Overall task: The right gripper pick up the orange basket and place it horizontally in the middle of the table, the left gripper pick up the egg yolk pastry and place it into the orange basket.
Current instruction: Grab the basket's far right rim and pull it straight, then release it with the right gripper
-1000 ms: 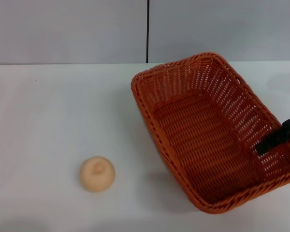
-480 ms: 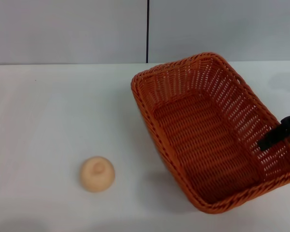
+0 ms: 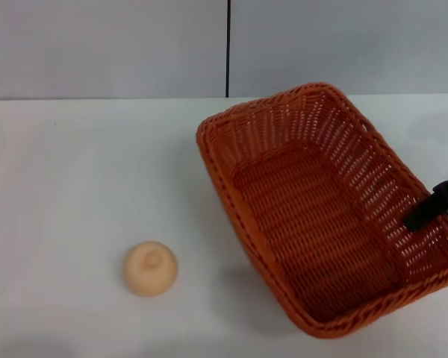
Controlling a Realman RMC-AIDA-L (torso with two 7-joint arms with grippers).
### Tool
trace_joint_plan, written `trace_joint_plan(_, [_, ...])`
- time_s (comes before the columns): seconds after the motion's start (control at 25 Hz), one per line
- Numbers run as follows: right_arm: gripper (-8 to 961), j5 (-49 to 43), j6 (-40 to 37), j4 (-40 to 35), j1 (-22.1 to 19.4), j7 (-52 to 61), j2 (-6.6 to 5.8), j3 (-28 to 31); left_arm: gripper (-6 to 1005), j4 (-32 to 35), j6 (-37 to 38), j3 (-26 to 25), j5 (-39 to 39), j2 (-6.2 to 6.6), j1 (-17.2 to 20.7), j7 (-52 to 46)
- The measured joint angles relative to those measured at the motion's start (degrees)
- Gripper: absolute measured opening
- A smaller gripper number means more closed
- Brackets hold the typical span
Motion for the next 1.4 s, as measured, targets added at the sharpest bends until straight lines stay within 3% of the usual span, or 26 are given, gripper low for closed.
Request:
trace_joint_plan(0.6, [163, 1.1, -0.33, -8.28, 4.85, -17.1, -1.62, -2.86, 839, -0.19, 0.13, 0.0, 0.03, 0.05, 0.24, -0.13])
trace_joint_plan(1.4, [162, 13.37, 9.35, 1.17, 8.78, -39.64, -1.85, -1.39, 838, -0.21, -7.08, 4.46, 0.45, -0.03, 7.07, 3.84])
